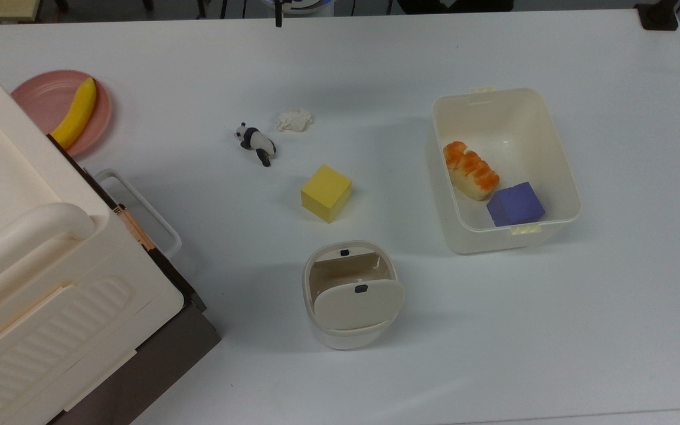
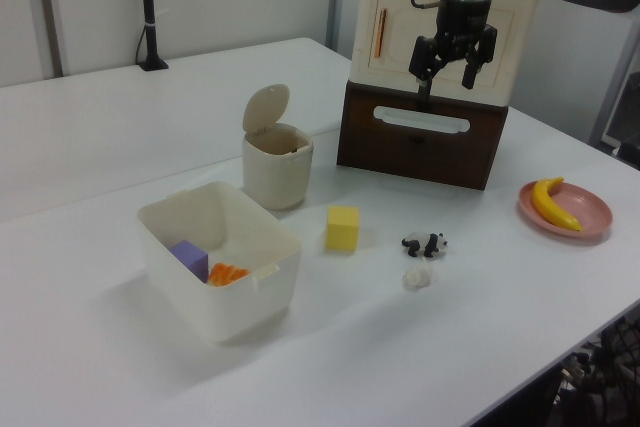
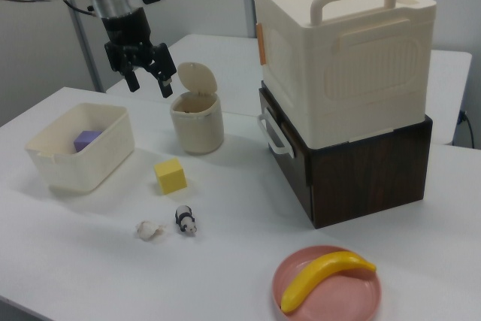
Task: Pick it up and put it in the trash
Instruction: 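Move the gripper from above the cabinet toward the table center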
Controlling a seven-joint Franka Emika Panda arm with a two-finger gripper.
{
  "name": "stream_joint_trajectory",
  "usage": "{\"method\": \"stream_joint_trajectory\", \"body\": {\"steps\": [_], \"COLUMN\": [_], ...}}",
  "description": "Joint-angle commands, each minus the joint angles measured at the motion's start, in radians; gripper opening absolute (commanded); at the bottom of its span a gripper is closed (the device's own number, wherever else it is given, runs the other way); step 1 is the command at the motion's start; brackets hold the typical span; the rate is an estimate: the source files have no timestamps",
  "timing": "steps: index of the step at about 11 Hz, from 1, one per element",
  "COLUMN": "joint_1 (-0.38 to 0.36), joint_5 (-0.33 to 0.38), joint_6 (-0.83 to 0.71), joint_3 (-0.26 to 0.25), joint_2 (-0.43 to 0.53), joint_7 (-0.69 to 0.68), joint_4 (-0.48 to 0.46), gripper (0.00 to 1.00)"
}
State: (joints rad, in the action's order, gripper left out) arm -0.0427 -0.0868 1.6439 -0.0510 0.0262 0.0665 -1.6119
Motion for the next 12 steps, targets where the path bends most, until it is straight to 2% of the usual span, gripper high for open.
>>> {"method": "stream_joint_trajectory", "body": {"steps": [1,3,10,11,12], "joint_1": [0.0,0.001,0.012,0.015,0.039], "joint_5": [0.03,0.028,0.033,0.039,0.067], "joint_6": [0.06,0.025,-0.019,-0.013,0.017], "joint_3": [-0.006,-0.003,0.003,0.006,0.035], "joint_2": [-0.021,-0.026,-0.022,-0.011,0.027], "joint_7": [-0.032,0.036,0.05,0.05,0.052], "joint_4": [-0.002,0.01,0.009,-0.003,-0.064], "gripper": [1.0,1.0,1.0,1.0,1.0]}}
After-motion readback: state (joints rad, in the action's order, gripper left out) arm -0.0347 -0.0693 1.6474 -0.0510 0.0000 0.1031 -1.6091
